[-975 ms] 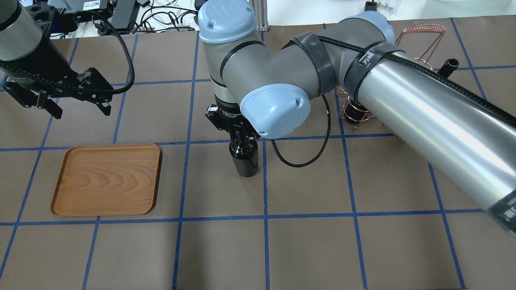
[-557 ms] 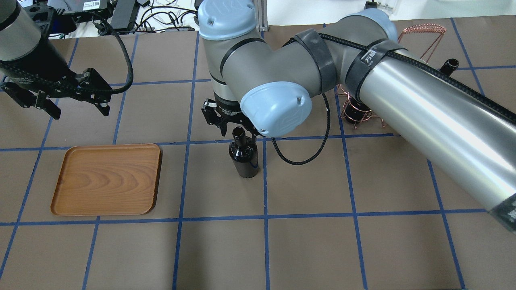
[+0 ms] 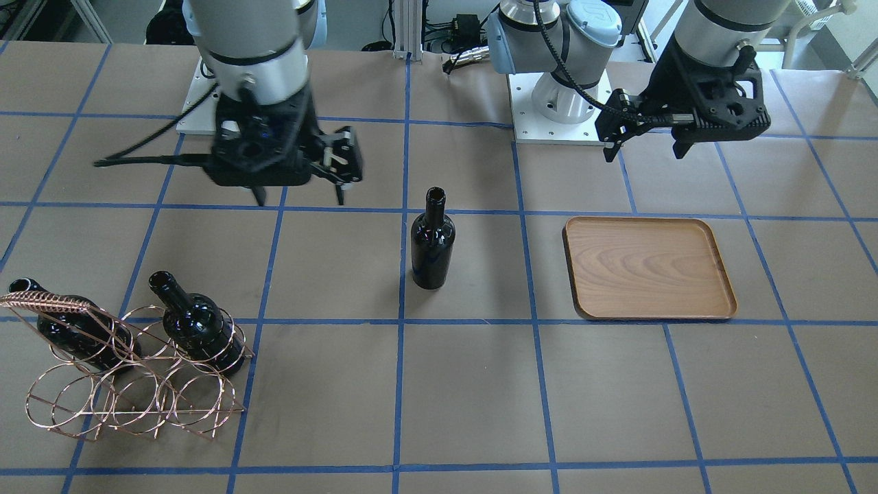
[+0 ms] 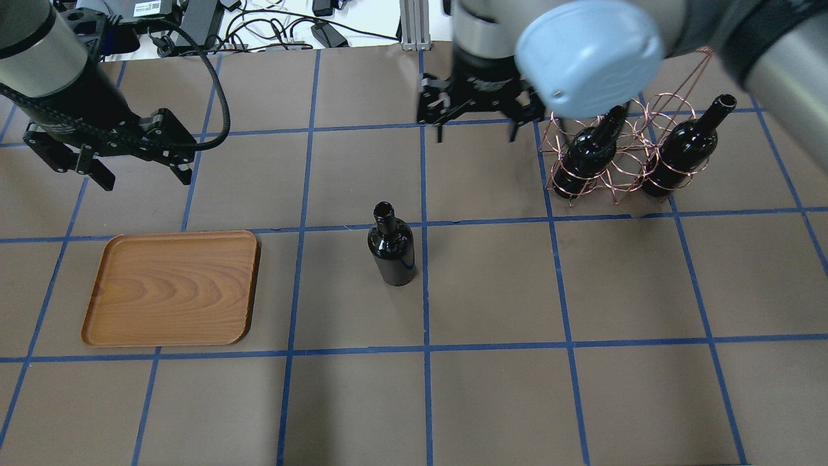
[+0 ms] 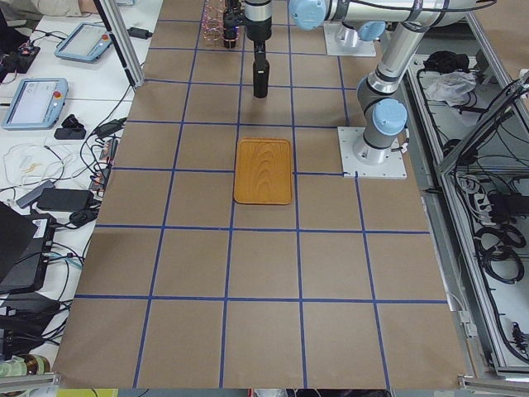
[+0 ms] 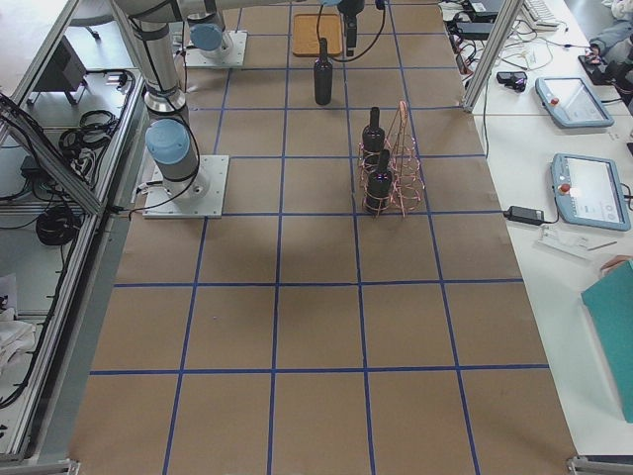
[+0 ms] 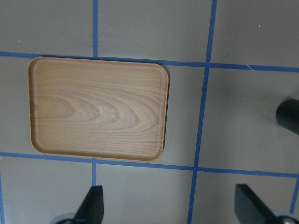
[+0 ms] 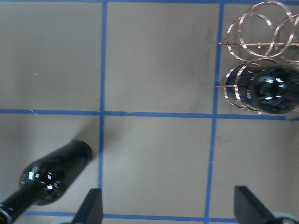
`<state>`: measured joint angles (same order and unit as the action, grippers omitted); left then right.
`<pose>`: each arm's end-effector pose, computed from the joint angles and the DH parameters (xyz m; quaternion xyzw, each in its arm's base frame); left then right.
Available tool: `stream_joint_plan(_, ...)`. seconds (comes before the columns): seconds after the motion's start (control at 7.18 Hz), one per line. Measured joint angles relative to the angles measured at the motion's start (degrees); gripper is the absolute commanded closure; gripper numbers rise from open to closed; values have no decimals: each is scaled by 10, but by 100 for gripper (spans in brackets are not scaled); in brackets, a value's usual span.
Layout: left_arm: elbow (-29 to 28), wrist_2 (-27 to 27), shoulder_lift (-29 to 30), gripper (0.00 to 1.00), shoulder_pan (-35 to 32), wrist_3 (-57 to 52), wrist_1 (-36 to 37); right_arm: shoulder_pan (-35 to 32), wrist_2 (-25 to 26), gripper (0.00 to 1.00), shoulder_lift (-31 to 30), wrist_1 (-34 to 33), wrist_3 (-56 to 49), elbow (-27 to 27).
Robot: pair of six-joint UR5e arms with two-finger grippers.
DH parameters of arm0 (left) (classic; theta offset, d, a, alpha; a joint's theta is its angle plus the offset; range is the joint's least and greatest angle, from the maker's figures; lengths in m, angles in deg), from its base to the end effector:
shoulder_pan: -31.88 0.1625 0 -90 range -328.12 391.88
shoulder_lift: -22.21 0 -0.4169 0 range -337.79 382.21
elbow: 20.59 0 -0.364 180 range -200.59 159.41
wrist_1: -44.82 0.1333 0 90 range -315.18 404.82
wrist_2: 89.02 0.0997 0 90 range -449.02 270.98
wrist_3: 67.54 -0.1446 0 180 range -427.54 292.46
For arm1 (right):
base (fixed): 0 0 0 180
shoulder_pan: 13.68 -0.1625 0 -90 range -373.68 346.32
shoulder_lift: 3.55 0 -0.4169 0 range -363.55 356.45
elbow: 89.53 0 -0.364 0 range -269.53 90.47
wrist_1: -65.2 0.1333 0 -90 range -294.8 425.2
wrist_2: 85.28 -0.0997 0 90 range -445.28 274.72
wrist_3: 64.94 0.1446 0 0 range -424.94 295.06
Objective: Take wine from basket and place on tray
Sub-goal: 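Move the left gripper to the standing bottle while the right gripper withdraws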
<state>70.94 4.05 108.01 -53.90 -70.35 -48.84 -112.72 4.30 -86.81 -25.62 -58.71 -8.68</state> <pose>-0.0936 -0.4383 0.4491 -0.0121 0.9995 0.0103 0.0262 0.2144 -0.4927 0.4531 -0.0246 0.9993 -0.0274 0.0074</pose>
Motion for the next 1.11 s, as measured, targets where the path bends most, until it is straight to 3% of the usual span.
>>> stream_joint_plan(0.28, 0, -4, 10, 0, -86, 11, 38, 55, 10, 0, -31, 52, -67, 5)
stream_joint_plan(0.56, 0, -23, 28, 0, -161, 37, 60, 58, 13, 0, -46, 82, -79, 21)
stream_joint_plan(0.98, 1, -56, 84, 0, -219, 54, 110, 57, 18, 0, -50, 88, -86, 30)
stream_joint_plan(1.11, 2, -67, 102, 6, -224, 54, 124, 58, 18, 0, -51, 88, -87, 31)
